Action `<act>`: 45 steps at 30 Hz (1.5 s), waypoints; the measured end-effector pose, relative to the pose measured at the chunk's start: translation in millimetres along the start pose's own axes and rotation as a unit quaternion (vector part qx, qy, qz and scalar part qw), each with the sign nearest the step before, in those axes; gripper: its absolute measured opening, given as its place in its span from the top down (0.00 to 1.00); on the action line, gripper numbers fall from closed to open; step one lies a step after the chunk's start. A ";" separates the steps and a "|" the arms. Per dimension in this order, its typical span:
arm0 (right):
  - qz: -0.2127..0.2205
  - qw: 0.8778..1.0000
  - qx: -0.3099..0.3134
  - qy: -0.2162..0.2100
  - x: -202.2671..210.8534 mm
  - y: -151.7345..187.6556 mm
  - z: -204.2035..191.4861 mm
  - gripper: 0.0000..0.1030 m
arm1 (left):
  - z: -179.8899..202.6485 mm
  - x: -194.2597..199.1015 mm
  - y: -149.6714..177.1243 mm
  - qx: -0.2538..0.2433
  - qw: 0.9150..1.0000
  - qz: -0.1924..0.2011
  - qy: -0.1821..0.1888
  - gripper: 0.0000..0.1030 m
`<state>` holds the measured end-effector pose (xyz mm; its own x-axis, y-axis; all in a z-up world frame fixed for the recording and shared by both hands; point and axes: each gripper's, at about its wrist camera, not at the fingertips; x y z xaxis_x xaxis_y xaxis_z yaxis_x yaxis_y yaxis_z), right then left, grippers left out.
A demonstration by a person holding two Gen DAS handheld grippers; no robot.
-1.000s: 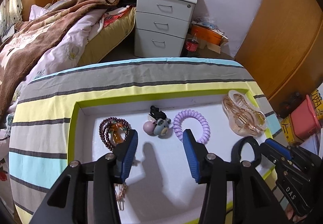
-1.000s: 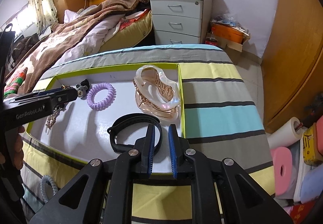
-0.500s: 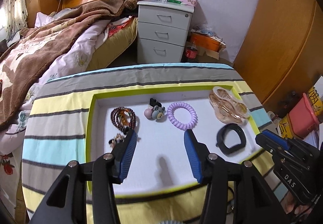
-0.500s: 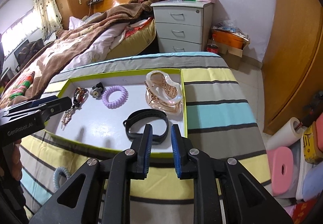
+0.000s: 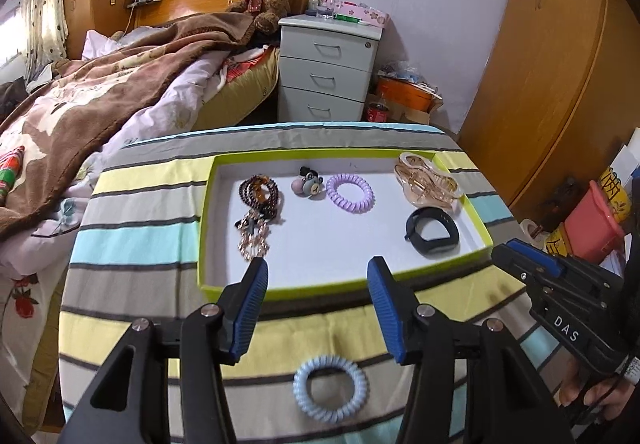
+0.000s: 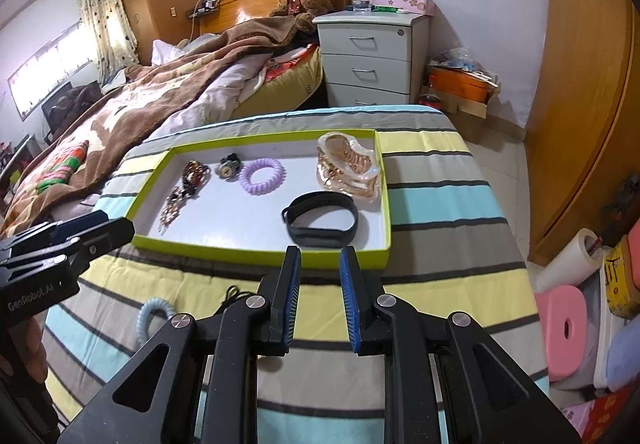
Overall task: Organize jewelry
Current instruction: 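Move the left tool to the light-blue coil tie while the right tool approaches the black bead hair tie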
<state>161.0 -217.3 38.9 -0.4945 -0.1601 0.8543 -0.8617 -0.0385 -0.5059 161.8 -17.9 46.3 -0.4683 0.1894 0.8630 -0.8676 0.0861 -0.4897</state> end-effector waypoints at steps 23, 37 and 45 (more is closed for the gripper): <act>-0.042 0.999 -0.011 -0.032 -17.2 42.2 -15.7 0.55 | -35.2 9.4 74.0 0.040 0.999 -0.011 -0.005 0.43; -0.076 0.997 -0.014 -0.019 -45.2 42.1 -32.6 0.55 | -48.5 -6.1 88.3 0.062 0.997 -0.036 0.007 0.43; -0.061 0.998 0.016 -0.006 -42.2 52.6 -38.7 0.55 | -48.8 -10.1 89.4 0.065 0.997 -0.043 0.008 0.43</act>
Point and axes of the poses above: each gripper's, at about its wrist camera, not at the fingertips, and x roughly against the way its jaws point, z to its right, y to its underside, and after that the axes turned 12 degrees about -z, right-handed
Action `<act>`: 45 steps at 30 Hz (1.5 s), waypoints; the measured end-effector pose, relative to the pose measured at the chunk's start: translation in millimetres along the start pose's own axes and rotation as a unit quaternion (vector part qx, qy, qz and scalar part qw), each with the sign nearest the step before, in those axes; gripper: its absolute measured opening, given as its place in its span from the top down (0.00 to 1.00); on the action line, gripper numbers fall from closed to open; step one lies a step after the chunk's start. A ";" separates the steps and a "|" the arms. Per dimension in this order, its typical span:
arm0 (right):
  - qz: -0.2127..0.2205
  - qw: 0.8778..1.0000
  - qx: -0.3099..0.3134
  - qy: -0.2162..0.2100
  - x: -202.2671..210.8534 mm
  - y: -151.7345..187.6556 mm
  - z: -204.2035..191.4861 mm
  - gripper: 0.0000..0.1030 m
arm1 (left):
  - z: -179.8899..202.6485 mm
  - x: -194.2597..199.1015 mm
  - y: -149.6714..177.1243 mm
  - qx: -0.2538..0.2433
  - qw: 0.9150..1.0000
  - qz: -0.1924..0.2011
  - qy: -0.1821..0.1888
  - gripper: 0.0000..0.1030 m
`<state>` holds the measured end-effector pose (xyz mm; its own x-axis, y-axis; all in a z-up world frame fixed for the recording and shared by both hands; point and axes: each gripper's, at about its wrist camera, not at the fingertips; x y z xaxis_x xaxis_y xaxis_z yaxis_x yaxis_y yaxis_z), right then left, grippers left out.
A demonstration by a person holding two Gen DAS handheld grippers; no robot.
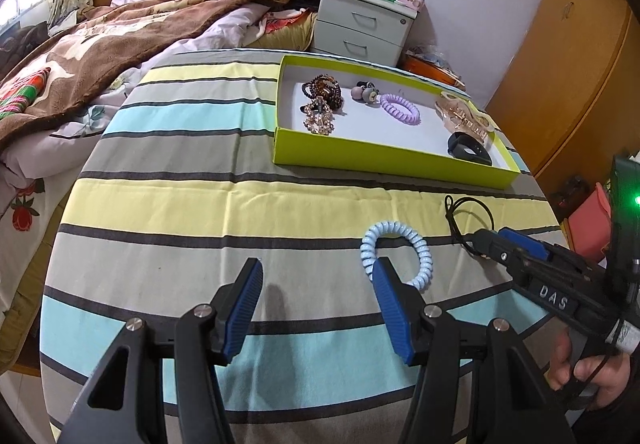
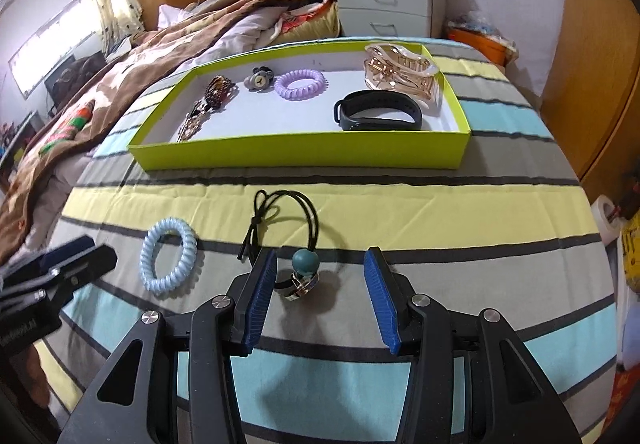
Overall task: Organize jewelry
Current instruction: 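Move the left tool to the light-blue coil tie while the right tool approaches the black bead hair tie, then grasp the black bead hair tie with the right tool while the left tool grasps the light-blue coil tie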
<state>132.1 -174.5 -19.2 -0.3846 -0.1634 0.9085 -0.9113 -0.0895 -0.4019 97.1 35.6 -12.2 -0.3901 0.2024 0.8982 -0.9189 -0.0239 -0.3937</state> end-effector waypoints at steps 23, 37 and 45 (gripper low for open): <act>0.037 0.999 -0.001 -0.018 11.5 10.8 14.8 0.86 | 16.8 -15.9 -0.9 -0.013 1.000 -0.021 -0.011 0.42; 0.059 0.997 -0.019 -0.036 26.8 18.0 31.1 0.86 | 36.4 -25.5 -7.7 -0.037 0.998 -0.020 -0.038 0.43; 0.066 0.997 -0.021 -0.043 30.4 19.3 34.3 0.86 | 45.2 -32.1 -11.5 -0.052 0.995 -0.015 -0.079 0.48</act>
Point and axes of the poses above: each gripper's, at about its wrist camera, not at the fingertips, and x roughly against the way its jaws point, z to its right, y to its underside, and after that the axes turned 12 degrees about -z, right-handed
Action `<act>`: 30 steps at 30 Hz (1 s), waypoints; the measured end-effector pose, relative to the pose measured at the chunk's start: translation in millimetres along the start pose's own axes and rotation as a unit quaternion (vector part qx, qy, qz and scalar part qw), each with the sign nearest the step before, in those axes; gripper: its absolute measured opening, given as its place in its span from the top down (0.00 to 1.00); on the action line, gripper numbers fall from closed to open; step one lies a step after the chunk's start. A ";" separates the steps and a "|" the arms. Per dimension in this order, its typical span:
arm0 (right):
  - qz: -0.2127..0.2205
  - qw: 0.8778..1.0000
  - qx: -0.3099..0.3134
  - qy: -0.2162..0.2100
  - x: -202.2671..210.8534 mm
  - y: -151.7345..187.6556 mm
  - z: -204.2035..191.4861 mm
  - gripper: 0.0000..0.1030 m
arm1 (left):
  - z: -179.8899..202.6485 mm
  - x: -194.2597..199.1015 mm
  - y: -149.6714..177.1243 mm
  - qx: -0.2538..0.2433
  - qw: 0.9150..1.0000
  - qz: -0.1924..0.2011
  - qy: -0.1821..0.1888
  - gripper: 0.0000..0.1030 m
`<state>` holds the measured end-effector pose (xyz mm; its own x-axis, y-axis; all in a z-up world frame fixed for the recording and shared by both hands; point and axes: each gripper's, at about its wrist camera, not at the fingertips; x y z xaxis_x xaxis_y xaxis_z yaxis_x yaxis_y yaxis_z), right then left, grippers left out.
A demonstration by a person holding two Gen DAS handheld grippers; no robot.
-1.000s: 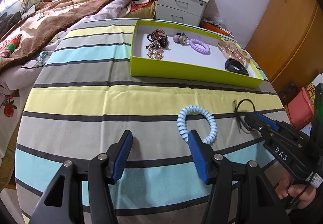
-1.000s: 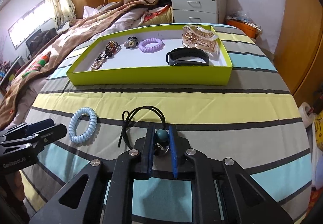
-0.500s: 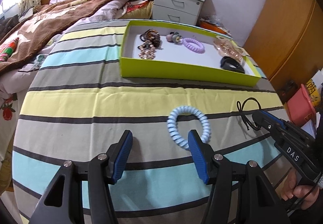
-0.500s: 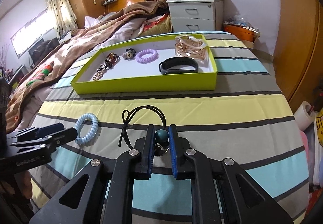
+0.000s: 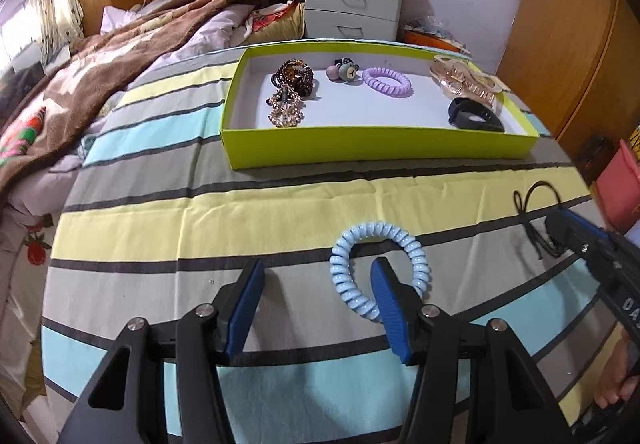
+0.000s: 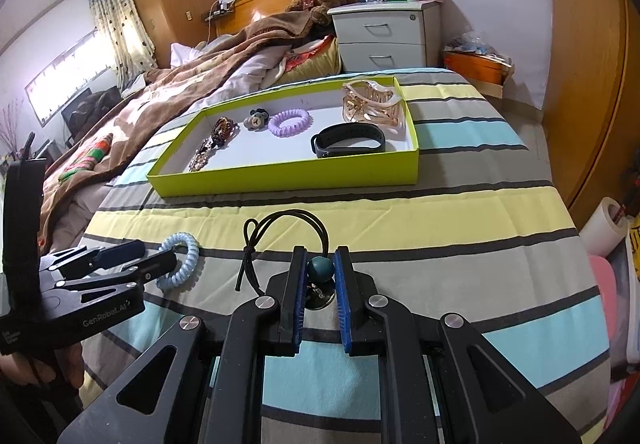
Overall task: Organize jewelry
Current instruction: 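Grasp the black bead hair tie with the right tool while the left tool grasps the light-blue coil tie, then carry the light-blue coil tie and black bead hair tie over the green box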
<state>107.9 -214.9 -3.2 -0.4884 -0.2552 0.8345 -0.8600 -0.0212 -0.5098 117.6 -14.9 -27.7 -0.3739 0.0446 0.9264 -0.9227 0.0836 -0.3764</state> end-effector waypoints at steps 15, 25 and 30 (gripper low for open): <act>0.001 1.000 -0.005 0.003 0.0 -0.5 2.8 0.86 | 1.3 6.3 2.5 -0.003 0.999 0.006 0.034 0.89; 0.005 1.000 0.000 0.006 3.4 -0.9 1.0 0.86 | -1.6 14.6 2.5 0.002 0.999 0.017 0.046 0.90; 0.006 1.000 0.002 0.008 5.8 -1.9 -0.9 0.86 | -3.8 19.9 2.2 0.004 0.999 0.022 0.047 0.90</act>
Point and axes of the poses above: each gripper's, at about its wrist camera, not at the fingertips, and x roughly against the way its jaws point, z to its right, y to its underside, and after that the axes turned 12 degrees about -z, right-handed
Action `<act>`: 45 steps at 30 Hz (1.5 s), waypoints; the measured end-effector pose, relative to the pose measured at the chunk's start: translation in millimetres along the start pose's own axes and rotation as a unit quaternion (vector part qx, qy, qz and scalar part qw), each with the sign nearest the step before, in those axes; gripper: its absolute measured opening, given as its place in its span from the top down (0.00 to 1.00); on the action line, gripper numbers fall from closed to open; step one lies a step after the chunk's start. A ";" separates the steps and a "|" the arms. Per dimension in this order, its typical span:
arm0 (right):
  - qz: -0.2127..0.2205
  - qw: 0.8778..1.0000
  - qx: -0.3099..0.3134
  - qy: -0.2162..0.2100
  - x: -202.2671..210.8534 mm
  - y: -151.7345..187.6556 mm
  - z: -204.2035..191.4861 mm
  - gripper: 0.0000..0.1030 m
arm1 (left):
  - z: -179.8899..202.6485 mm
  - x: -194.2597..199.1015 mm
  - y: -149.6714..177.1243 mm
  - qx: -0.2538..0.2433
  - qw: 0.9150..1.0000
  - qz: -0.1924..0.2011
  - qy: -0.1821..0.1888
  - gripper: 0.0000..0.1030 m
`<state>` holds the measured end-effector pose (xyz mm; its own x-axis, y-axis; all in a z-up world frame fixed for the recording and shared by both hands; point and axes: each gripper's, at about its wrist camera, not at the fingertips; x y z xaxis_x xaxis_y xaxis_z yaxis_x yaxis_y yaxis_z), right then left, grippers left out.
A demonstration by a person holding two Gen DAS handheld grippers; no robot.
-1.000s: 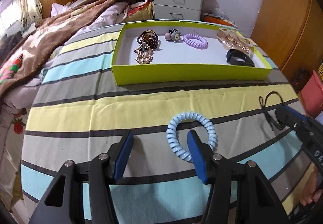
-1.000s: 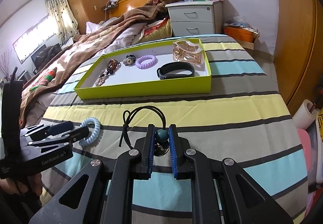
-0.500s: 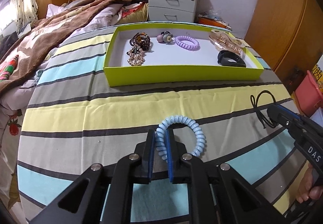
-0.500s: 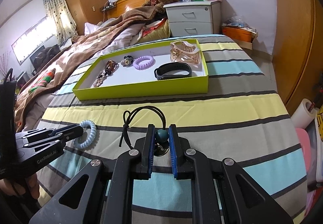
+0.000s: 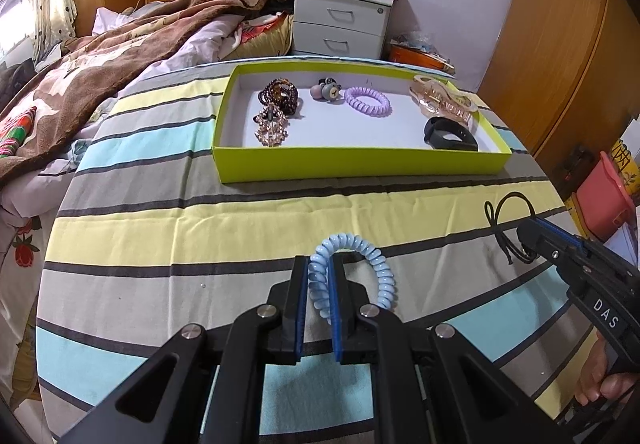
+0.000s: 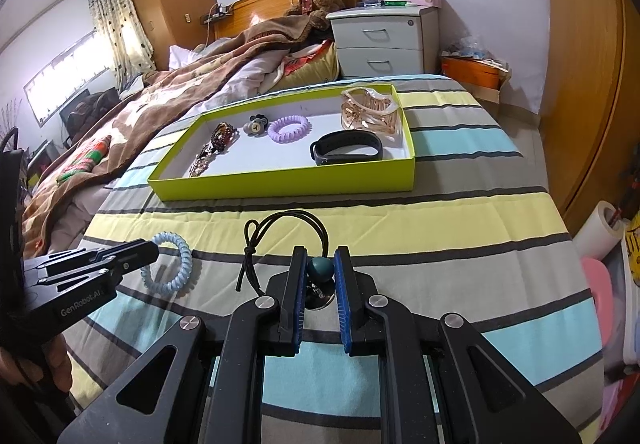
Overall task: Organize jewelry
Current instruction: 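Carry the light-blue coil tie and black bead hair tie over the green box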
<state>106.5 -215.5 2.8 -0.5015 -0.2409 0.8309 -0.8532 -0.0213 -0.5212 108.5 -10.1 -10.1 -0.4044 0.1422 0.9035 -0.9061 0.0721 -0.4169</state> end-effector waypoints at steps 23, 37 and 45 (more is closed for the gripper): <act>0.029 0.999 0.011 0.007 22.8 -13.5 -12.3 0.86 | -7.7 36.6 -10.4 0.004 0.999 0.042 0.013 0.90; 0.047 0.998 0.032 0.001 23.2 -57.4 -29.1 0.86 | -15.8 53.8 -33.8 0.004 0.997 0.071 0.014 0.90; 0.033 0.999 0.043 0.004 -1.9 -92.9 -33.2 0.86 | -25.5 48.2 -53.4 0.015 0.997 0.071 0.019 0.90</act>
<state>181.9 -180.8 56.1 -0.5578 -0.2376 0.7952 -0.8027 -0.0892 -0.5897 140.6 18.1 53.2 -0.5249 0.1870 0.8304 -0.8433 0.0184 -0.5372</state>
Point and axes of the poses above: each gripper's, at about its wrist camera, not at the fingertips, and x roughly against the way its jaws point, z to its right, y to its underside, and after that the axes turned 12 degrees about -z, right-handed
